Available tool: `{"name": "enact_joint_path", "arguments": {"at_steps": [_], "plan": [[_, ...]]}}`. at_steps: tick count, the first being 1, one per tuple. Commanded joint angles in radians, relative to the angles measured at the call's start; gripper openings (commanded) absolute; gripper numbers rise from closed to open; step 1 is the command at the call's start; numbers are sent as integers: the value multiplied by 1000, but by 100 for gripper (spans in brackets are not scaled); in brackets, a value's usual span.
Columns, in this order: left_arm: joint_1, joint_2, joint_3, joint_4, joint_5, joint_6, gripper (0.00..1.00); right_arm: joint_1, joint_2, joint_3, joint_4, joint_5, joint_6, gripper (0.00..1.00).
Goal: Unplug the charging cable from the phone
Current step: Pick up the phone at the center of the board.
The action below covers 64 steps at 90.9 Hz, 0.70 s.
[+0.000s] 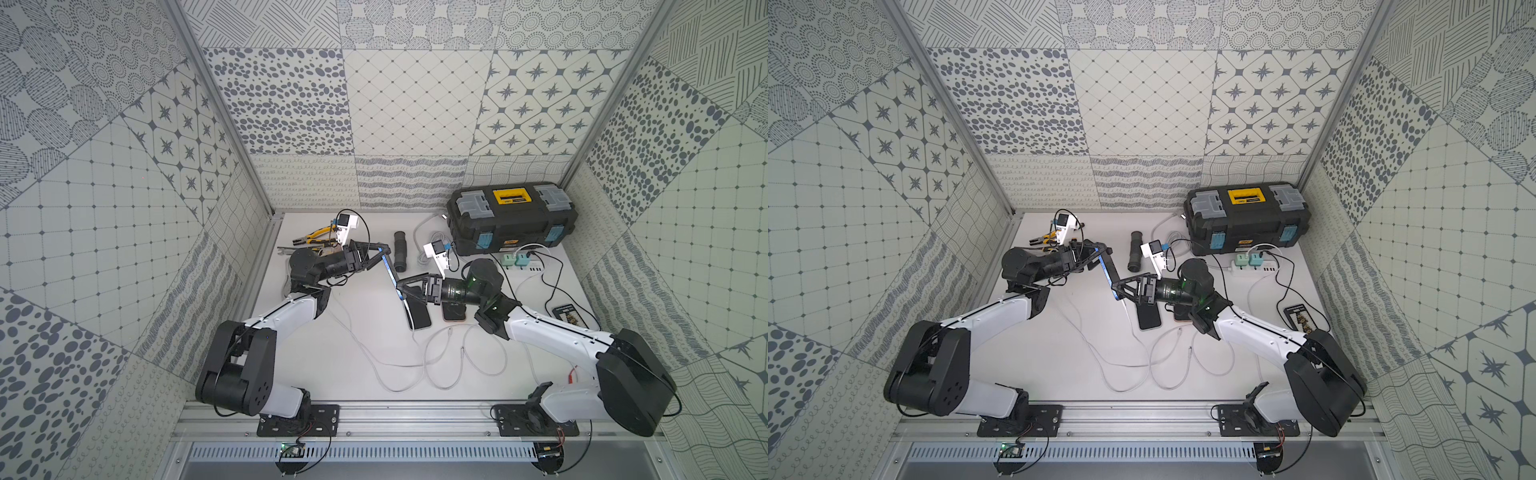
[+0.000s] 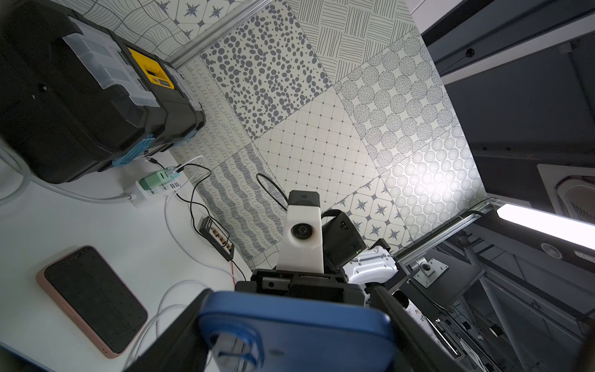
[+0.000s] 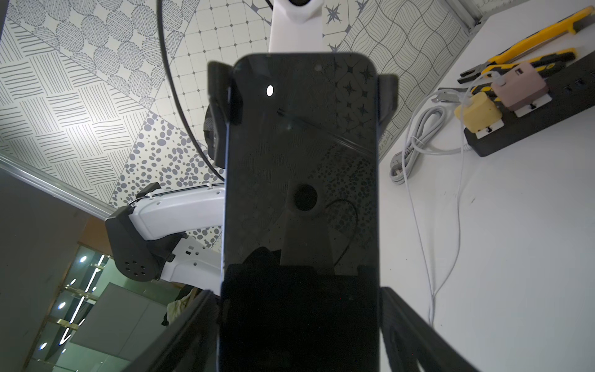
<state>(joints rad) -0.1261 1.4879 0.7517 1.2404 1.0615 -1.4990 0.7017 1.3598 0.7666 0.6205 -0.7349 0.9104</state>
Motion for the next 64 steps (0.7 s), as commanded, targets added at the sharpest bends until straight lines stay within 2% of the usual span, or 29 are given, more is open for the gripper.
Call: {"name": "enact_joint_path", "arguments": {"at_steps": [1, 13, 29, 48, 64], "plan": [[0, -10, 25, 77, 17, 17, 26, 4, -52, 8, 19, -41, -53, 88], [3, -12, 36, 77, 24, 23, 15, 4, -68, -16, 19, -104, -82, 89], [8, -12, 44, 77, 22, 25, 5, 5, -75, -67, 14, -155, -133, 83], [12, -13, 46, 73, 25, 24, 0, 4, -67, -110, 22, -181, -154, 80], [16, -19, 47, 68, 24, 32, 0, 7, -45, -126, 26, -214, -156, 75]]}}
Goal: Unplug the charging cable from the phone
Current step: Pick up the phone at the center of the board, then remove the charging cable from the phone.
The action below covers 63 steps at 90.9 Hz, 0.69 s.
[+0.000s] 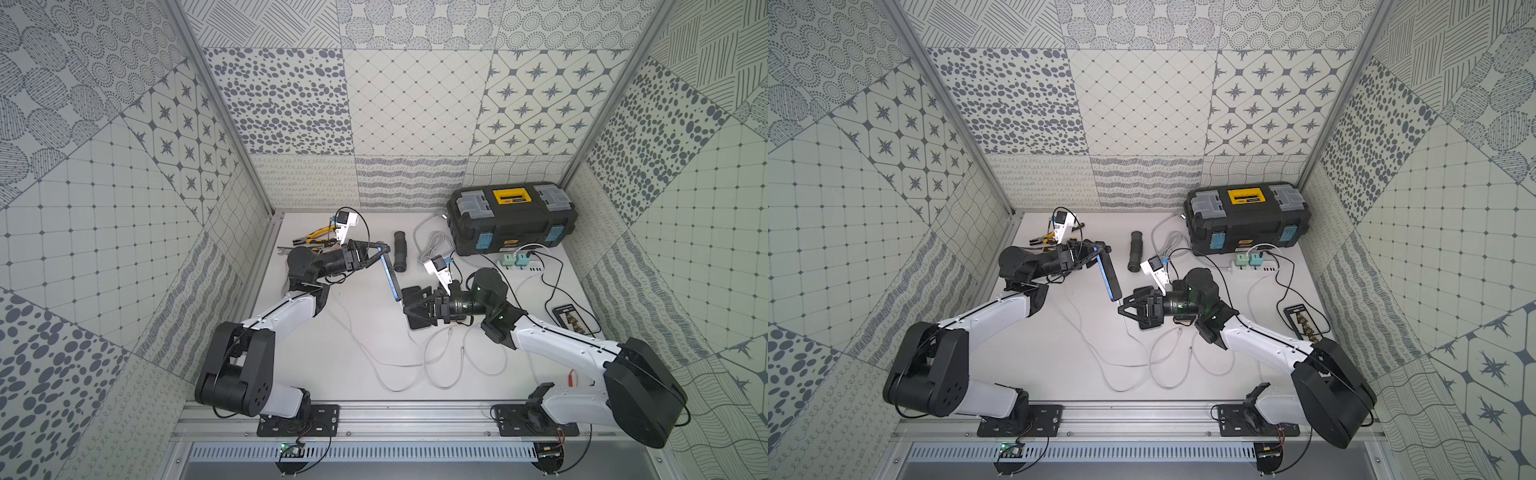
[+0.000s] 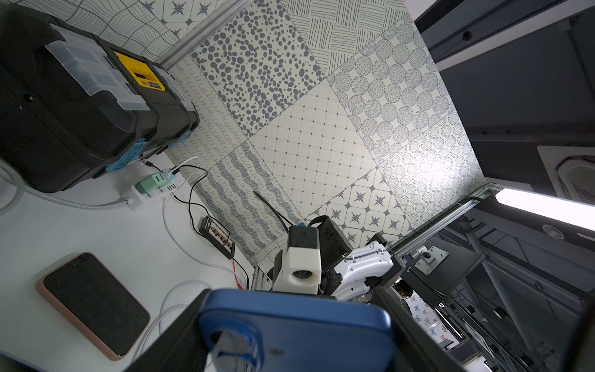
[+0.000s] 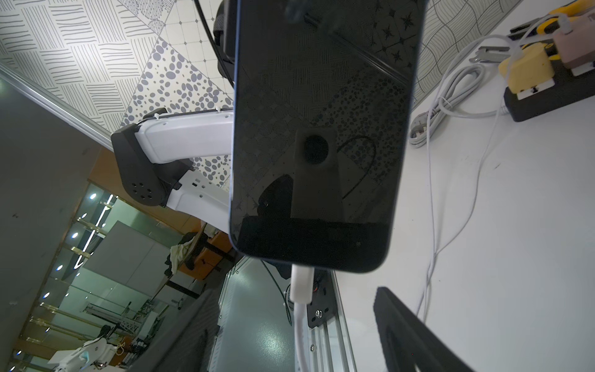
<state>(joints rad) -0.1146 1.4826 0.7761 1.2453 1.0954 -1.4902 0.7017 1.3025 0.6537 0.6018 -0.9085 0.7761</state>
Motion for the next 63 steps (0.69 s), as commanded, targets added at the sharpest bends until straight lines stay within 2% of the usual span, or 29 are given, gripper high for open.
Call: {"name": "enact_joint_path", "arguments": {"at_steps": [1, 25, 39, 52, 63], "plan": [[5, -15, 24, 63, -10, 23, 0, 7, 13, -14, 44, -41, -23, 75], [9, -18, 26, 56, -15, 31, 0, 29, 42, -24, 12, -43, -48, 58], [11, -18, 26, 54, -14, 31, 0, 30, 49, -32, 26, -35, -48, 41], [10, -20, 26, 56, -12, 31, 0, 30, 49, -35, 30, -32, -52, 16], [11, -22, 25, 56, -12, 30, 0, 30, 52, -35, 29, -32, -52, 8]]}}
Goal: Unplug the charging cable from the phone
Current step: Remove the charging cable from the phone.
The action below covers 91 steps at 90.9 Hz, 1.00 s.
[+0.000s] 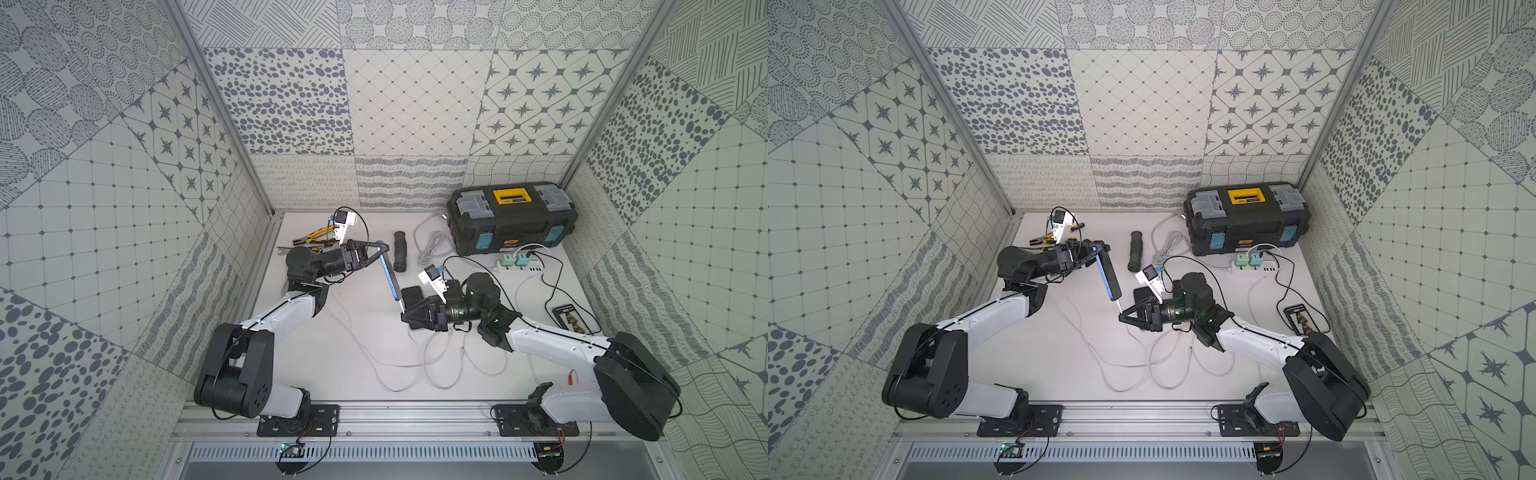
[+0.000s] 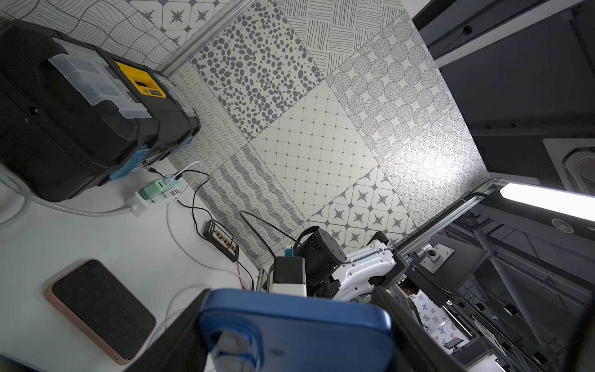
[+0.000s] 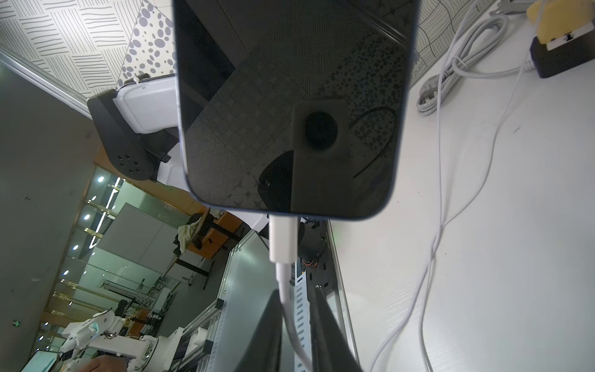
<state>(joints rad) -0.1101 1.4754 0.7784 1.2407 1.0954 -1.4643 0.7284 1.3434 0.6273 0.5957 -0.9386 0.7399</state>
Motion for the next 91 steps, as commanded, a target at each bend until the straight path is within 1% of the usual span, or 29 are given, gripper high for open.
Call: {"name": "enact_joint_path", "arguments": {"at_steps": [1, 10, 51, 77, 78, 84, 88, 91], "plan": [[7, -16, 22, 61, -12, 5, 0, 3, 11, -8, 34, -2, -15, 7], [9, -15, 24, 61, -14, 5, 0, 4, 15, -10, 33, -3, -17, 0], [24, -15, 30, 50, -11, 15, 0, 10, -7, -44, 56, -36, -9, 0], [27, -14, 34, 40, -15, 19, 0, 17, 16, -43, 47, -31, -10, 0], [26, -15, 35, 40, -15, 18, 0, 17, 18, -42, 47, -30, -9, 1], [26, -17, 37, 41, -15, 19, 0, 17, 18, -38, 35, -17, -14, 14], [26, -17, 38, 39, -15, 19, 0, 18, 19, -35, 29, -9, -17, 30], [26, -17, 38, 40, -15, 19, 0, 18, 19, -32, 22, -3, -20, 35]]}}
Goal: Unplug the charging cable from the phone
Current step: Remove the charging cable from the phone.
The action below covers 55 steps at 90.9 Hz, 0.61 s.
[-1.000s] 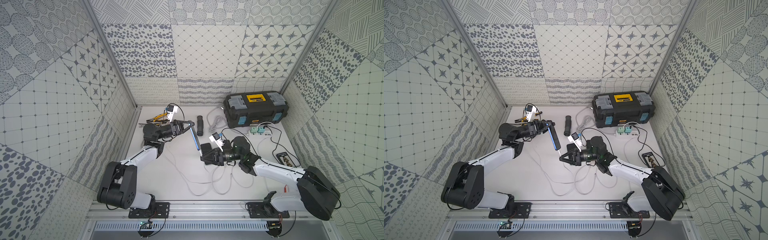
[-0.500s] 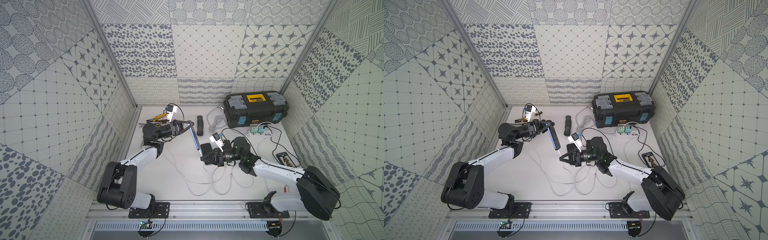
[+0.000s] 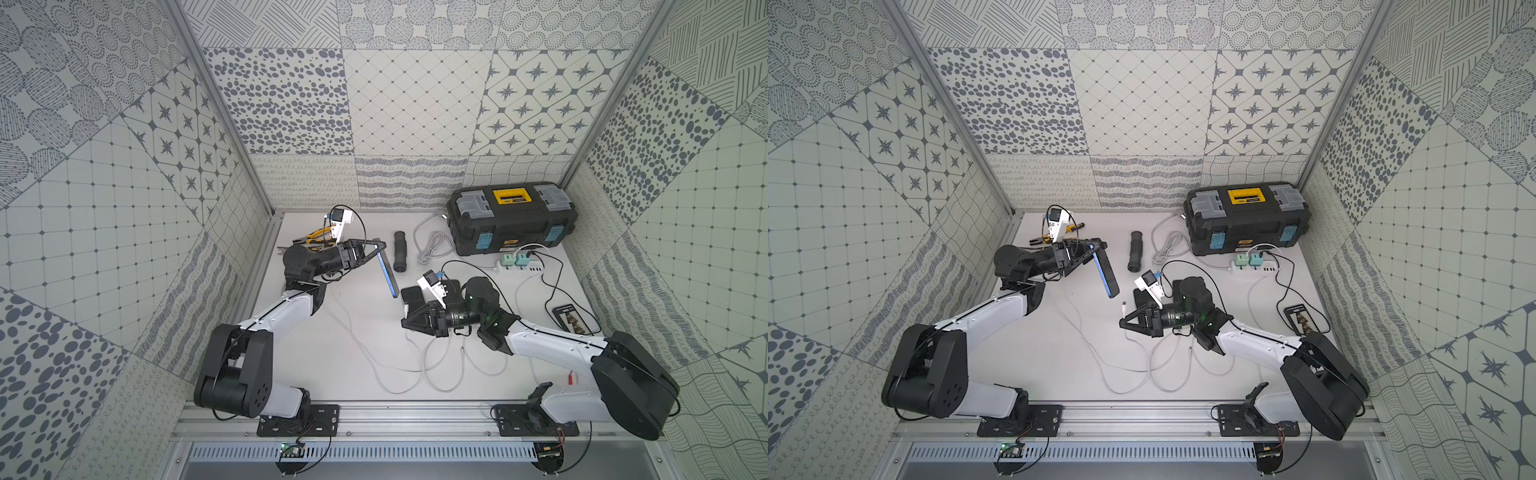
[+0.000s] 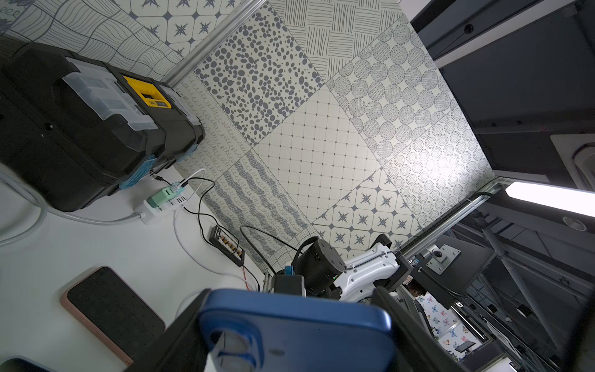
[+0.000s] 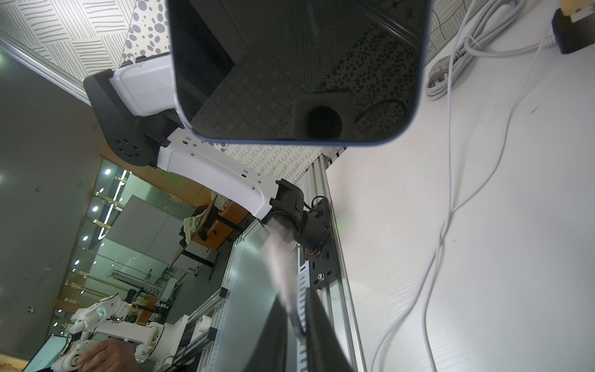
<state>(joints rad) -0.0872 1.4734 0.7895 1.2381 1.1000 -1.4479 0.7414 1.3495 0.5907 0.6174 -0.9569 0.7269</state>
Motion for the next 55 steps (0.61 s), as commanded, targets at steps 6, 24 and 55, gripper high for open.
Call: {"name": "enact_joint_path", "arguments": {"at_steps": [6, 24, 55], "plan": [[3, -14, 27, 40, -22, 2, 0, 6, 15, 14, -16, 14, -12, 44], [4, -15, 31, 41, -22, -3, 0, 4, 11, 31, -41, 13, -19, 67], [3, -24, 13, 44, -16, -4, 0, -1, -6, 139, -256, 55, -121, 97]]}}
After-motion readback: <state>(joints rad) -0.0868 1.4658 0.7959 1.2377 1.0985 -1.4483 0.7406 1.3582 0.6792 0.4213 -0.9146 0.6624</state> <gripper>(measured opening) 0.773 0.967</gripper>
